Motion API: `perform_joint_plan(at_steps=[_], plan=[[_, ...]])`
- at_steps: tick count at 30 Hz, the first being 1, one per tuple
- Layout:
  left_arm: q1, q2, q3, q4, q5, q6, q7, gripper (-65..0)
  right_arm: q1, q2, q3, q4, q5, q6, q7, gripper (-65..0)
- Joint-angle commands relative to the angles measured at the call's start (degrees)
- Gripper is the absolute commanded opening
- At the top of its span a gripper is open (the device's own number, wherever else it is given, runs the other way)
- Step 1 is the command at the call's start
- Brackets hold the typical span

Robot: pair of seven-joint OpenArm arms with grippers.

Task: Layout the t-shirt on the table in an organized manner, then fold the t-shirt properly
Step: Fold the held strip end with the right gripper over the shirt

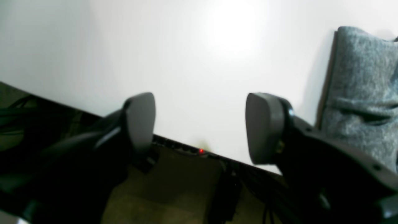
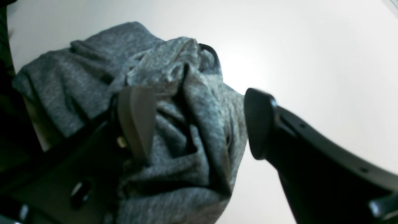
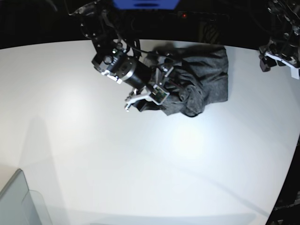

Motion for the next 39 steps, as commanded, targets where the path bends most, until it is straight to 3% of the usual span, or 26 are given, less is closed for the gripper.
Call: perform_joint_plan(at_steps=[1, 14, 17, 22, 27, 39], plan=[[-0.15, -0.82, -0.30, 0.77, -0.89, -0.25, -0.77, -21.3, 0.68, -0.45, 0.43, 0.97, 0.85, 0.01, 1.86, -20.2], [-0.24, -0.55, -0.30, 0.68, -0.89, -0.25, -0.86, -21.3, 0.76, -1.32, -0.01, -2.73, 1.02, 0.27, 2.21, -22.1], [-0.24, -0.55, -0.30, 0.68, -0.89, -0.25, -0.86, -21.3, 1.55, -1.32, -0.01, -2.73, 1.02, 0.27, 2.03, -34.0], [-0.06, -0.55, -0.30, 0.68, -0.89, -0.25, -1.04, -21.3, 1.55, -1.59, -0.01, -2.64, 1.02, 0.18, 1.94, -65.0], [-0.15, -0.55, -0.39, 0.68, -0.89, -0.25, -0.95, -21.3, -0.47, -2.20, -1.15, 0.00, 0.93, 0.18, 1.86, -65.0], [-0.15, -0.55, -0.39, 0.59, -0.54, -0.25, -0.77, -21.2, -5.65, -2.20, -15.75, 8.70, 0.85, 0.10, 1.86, -65.0]])
